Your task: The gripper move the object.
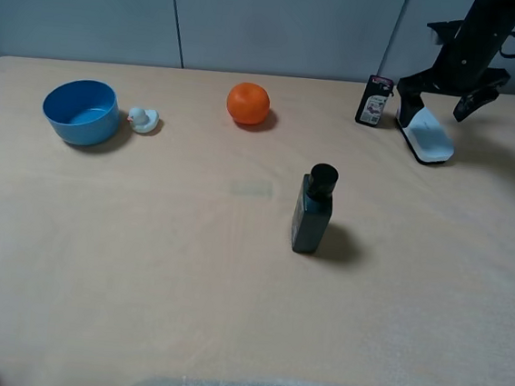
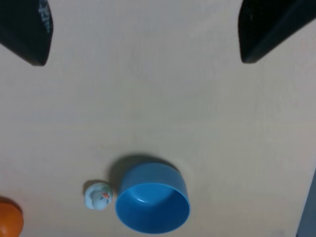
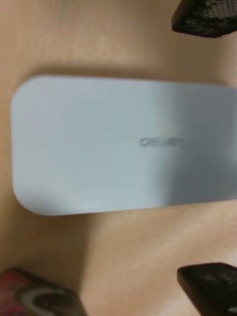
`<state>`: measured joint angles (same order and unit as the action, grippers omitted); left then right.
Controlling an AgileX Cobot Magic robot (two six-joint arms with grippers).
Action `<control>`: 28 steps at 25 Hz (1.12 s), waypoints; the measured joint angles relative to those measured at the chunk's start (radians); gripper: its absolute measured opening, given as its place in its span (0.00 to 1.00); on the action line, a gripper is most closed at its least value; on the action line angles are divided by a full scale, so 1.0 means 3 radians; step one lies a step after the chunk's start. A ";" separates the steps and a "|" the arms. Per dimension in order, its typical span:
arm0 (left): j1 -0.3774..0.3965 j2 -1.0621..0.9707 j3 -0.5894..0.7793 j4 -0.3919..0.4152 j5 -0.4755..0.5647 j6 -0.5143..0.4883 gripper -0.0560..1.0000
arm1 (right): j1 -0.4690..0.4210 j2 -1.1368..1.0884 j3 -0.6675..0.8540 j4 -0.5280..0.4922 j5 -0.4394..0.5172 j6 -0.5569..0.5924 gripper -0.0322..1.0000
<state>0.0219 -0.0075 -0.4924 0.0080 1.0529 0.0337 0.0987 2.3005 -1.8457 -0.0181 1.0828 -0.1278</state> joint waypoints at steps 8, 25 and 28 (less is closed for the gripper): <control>0.0000 0.0000 0.0000 0.0000 0.0000 0.0000 0.83 | 0.0000 -0.0446 0.0000 0.0009 0.0226 0.0072 0.70; 0.0000 0.0000 0.0000 0.0000 0.0000 0.0000 0.83 | -0.0044 -0.1902 0.0154 0.0060 0.0436 0.0264 0.70; 0.0000 0.0000 0.0000 0.0000 0.0000 0.0000 0.83 | -0.0147 -0.2164 0.0401 0.0060 0.0438 0.0264 0.70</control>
<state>0.0219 -0.0075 -0.4924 0.0080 1.0529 0.0337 0.0546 1.6514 -1.7256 0.0000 1.2144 -0.0484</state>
